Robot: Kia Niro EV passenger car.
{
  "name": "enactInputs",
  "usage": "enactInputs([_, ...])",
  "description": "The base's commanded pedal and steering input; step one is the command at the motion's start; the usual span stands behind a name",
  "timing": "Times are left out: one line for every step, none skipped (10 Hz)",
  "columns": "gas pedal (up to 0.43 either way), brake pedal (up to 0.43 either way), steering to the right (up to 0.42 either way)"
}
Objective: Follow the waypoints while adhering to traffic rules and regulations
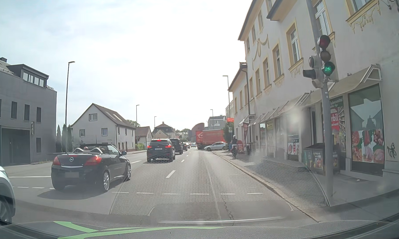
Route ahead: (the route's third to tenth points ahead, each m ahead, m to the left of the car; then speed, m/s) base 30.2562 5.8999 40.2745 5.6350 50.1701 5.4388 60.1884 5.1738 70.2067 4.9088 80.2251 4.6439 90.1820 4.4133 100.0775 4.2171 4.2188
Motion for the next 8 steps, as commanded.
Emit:
enactInputs([0.000,0.000,0.004])
enactInputs([0.000,0.000,0.004])
enactInputs([0.000,0.000,0.004])
enactInputs([0.000,0.000,0.004])
enactInputs([0.000,0.000,0.004])
enactInputs([0.000,0.000,0.003])
enactInputs([0.000,0.000,0.003])
enactInputs([0.000,0.000,0.003])
